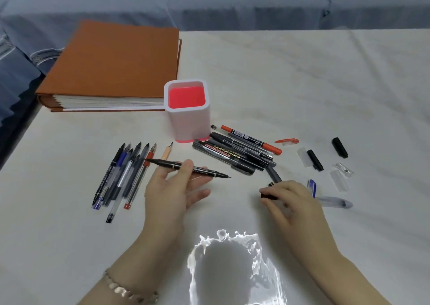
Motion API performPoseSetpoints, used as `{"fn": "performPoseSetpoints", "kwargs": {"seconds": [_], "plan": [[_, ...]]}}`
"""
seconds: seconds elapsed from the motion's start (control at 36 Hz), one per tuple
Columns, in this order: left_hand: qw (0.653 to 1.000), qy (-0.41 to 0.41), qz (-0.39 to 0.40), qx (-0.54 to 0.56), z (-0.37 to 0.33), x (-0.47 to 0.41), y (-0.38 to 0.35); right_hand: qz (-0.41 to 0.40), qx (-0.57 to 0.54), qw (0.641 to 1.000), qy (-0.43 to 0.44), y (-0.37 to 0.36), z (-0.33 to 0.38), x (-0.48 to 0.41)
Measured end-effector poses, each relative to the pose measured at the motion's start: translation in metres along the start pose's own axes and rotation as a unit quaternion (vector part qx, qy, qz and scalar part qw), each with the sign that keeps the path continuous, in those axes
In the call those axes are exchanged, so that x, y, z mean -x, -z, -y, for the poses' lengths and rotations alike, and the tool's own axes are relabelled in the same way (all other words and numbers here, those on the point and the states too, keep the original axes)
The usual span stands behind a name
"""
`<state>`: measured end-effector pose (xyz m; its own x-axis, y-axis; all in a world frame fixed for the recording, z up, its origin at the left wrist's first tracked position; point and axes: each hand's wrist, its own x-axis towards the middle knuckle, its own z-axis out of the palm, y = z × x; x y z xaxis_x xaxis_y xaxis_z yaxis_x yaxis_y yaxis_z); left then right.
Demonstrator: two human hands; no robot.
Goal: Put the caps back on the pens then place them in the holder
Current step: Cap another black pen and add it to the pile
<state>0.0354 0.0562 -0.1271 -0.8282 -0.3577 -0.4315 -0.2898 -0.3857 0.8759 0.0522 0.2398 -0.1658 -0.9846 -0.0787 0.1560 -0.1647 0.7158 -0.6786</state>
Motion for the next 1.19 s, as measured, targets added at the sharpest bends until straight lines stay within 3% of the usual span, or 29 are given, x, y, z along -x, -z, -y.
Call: {"fn": "performPoseSetpoints", "kwargs": {"seconds": [0.33,0.47,0.58,0.67,0.75,0.86,1.19], "plan": [[0.995,0.003,0.043,-0.093,0.008,0.003,0.013,-0.010,0.135,0.991,-0.009,-0.008,-0.010,-0.022],[0.995,0.010,0.042,-0.088,0.012,0.005,0.014,0.070,0.183,0.979,-0.061,0.001,-0.013,-0.021],[0.996,0.017,0.044,-0.074,0.012,0.007,0.012,0.068,0.182,0.979,-0.059,-0.002,-0.011,-0.021],[0.997,0.026,0.044,-0.056,0.010,0.010,0.010,0.048,0.131,0.989,-0.056,-0.002,-0.007,-0.020],[0.998,0.041,0.038,-0.032,0.009,0.011,0.007,0.055,-0.020,0.995,-0.075,0.003,0.003,-0.016],[0.998,0.056,0.038,0.017,0.005,0.014,0.003,0.057,-0.238,0.963,-0.110,0.013,0.023,-0.012],[0.995,0.052,0.066,0.057,-0.002,0.025,-0.005,0.010,-0.346,0.932,-0.112,0.020,0.049,-0.009]]}}
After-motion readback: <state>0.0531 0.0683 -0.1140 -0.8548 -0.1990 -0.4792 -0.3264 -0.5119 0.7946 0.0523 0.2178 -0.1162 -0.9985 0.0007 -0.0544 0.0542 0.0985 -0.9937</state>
